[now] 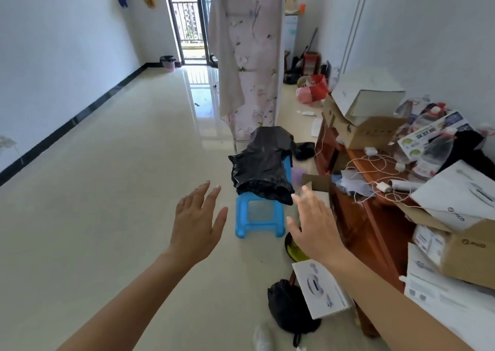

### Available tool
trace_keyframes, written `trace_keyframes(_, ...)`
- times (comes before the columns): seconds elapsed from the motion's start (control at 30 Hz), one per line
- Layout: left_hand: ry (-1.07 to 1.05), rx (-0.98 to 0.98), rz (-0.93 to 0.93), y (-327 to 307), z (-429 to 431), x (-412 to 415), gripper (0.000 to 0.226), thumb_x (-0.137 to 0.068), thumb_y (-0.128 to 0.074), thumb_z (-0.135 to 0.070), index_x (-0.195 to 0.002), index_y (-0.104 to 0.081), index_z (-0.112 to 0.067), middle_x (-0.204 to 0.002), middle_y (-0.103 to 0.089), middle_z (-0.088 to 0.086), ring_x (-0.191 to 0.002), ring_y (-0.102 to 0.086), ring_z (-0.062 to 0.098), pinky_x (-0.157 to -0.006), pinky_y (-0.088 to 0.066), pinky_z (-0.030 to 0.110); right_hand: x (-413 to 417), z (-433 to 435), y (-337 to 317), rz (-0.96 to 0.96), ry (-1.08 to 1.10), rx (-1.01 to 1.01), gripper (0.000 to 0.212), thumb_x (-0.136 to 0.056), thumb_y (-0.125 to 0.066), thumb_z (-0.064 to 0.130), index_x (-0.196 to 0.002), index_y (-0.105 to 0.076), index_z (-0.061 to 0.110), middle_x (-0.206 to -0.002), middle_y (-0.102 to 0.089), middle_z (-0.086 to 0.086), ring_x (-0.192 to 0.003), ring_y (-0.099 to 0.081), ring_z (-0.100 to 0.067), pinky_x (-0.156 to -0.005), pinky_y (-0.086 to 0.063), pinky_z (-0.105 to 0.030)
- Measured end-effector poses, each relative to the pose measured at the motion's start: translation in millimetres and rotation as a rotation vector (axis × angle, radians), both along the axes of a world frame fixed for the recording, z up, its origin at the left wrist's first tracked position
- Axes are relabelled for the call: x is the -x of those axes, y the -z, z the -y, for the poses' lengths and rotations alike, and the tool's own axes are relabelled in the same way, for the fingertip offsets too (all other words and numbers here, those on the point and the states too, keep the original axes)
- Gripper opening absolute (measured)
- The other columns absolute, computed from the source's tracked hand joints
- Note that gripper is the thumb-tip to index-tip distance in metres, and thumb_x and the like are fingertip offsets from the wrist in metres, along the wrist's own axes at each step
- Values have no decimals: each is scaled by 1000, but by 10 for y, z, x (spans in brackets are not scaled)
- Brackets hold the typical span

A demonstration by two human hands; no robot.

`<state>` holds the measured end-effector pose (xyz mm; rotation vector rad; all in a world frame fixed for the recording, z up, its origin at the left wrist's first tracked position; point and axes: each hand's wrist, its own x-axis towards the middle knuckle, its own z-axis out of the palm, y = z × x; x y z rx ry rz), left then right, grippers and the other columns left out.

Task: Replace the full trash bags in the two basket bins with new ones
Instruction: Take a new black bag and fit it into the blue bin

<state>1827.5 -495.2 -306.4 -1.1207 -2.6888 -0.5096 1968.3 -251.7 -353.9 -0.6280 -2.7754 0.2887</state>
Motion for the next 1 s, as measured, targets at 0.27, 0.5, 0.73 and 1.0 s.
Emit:
trace_keyframes(0.27, 47, 133, 59, 403, -1186, 1936, 58, -97, -28, -51, -143, -44, -19, -152, -42, 9, -136, -44, 29, -108, -37, 47, 1752, -1107, 478, 82, 130, 110, 57, -96, -51, 41, -146, -42, 16, -157, -30, -14, -144, -31, -30, -117, -29, -46)
trace_keyframes(0.5, 19, 180, 153, 547, -1918, 3406, 64, -94, -24, -54, -144, -43, -19, -152, -41, 10, -137, -43, 30, -110, -34, 47, 3155, -1757, 579, 262, 101, 165, 59, -100, -43, 42, -152, -30, 18, -161, -21, -12, -149, -19, -26, -121, -18, -39)
trace_keyframes(0.73, 95, 325, 307, 1366, -2727, 4839, 66, -94, -26, -54, -148, -38, -18, -157, -32, 13, -140, -36, 34, -113, -28, 48, 4290, -2508, 1185, 443, 253, 232, 58, -99, -45, 43, -150, -34, 19, -158, -28, -11, -146, -25, -27, -118, -23, -40)
trace_keyframes(1.0, 258, 531, 486, 2565, -3746, 5929, 58, -100, -42, -39, -152, -27, -18, -162, -16, 12, -146, -22, 32, -116, -21, 45, 5073, -3007, 2366, 662, 547, 527, 54, -98, -49, 43, -145, -42, 17, -151, -38, -11, -139, -32, -32, -112, -32, -45)
